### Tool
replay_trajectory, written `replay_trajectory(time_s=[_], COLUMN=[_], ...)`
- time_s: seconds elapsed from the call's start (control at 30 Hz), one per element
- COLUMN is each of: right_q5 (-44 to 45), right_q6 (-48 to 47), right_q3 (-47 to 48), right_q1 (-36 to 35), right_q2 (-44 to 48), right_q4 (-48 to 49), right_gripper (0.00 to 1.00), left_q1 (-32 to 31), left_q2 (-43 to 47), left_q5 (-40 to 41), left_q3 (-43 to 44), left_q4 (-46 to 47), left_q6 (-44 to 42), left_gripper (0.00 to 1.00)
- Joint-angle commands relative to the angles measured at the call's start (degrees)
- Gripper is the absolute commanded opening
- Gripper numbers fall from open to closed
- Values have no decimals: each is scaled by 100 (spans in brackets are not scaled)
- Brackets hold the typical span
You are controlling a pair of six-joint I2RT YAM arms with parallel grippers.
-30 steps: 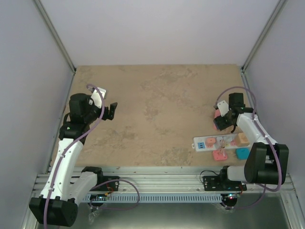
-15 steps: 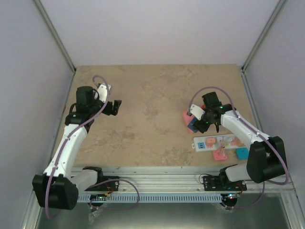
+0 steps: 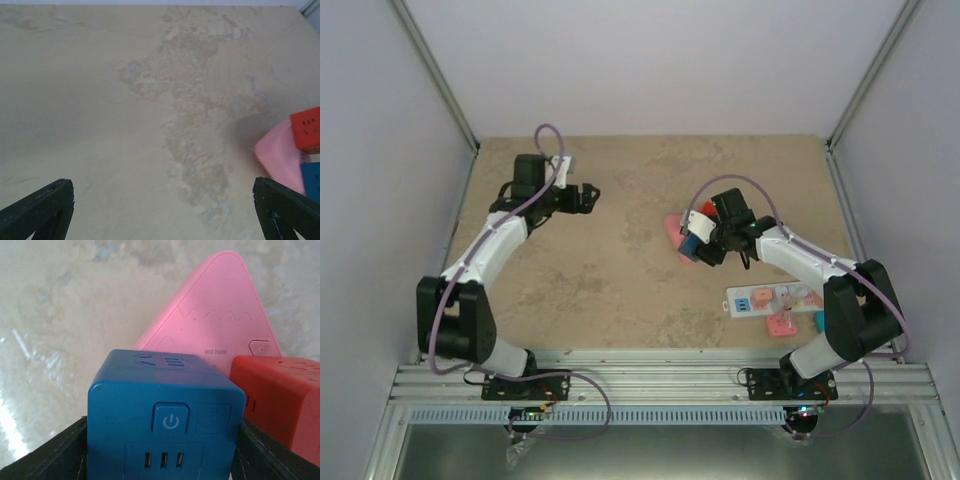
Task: Pull the plug off the socket
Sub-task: Pick up the socket from the center of the board.
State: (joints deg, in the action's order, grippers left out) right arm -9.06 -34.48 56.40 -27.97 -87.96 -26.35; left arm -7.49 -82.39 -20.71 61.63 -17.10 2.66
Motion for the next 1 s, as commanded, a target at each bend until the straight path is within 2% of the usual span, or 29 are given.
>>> replay_trajectory(time_s=[0.0, 0.23, 0.4, 0.63, 0.97], right_q5=[-130, -227, -351, -494, -323], right_q6=[211, 255, 515, 912, 1109], right_q3=[-201, -1051, -1219, -1327, -1537], right_q1=[-49, -49, -42, -43, -42], right_q2=[169, 383, 496, 524, 788], right_q4=[1659, 3126, 3453, 3736, 4035], right_gripper=[64, 65, 65, 65, 66], left_q1=[-471, -969, -1114, -1413, -1655], left_q2=[-653, -1791, -2384, -2426, -2627], left_q5=[-291, -639, -1118, -1483, -1529], left_q3=[452, 1072, 1395, 1181, 888], left_q4=[309, 731, 1178, 2089, 2521], left_q6=[628, 1360, 1914, 2418, 2819], left_gripper=[100, 100, 100, 100, 100])
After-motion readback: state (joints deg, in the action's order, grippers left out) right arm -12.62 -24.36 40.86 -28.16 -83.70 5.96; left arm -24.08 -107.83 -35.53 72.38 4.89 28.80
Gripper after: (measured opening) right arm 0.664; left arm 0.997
